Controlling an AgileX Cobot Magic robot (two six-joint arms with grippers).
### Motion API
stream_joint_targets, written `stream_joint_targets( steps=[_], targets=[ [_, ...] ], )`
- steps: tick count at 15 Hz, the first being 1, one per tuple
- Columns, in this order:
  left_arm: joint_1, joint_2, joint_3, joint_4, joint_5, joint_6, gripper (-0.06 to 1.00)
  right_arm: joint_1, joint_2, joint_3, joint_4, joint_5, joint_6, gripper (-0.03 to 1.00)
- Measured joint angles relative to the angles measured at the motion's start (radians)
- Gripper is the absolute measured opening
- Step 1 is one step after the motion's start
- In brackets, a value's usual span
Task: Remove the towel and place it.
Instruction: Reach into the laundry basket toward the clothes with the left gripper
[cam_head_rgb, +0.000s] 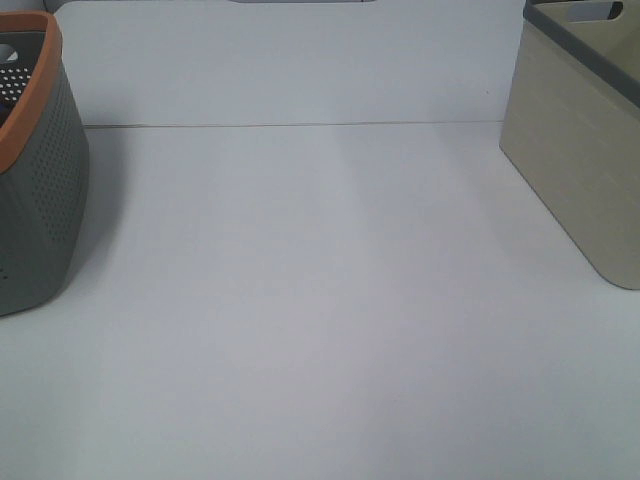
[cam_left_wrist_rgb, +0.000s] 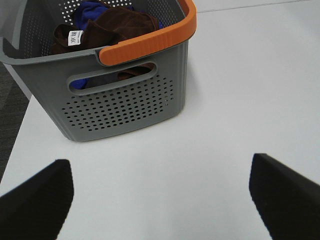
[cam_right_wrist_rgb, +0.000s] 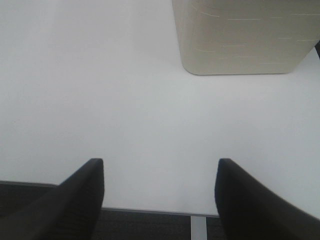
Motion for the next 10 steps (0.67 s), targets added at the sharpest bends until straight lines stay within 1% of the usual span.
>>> stream_joint_targets(
  steps=[10],
  targets=[
    [0.000,0.000,0.000,0.002,0.000,0.000,0.91,0.000,0.000,0.000,0.000,0.000,0.000,0.56]
  ],
)
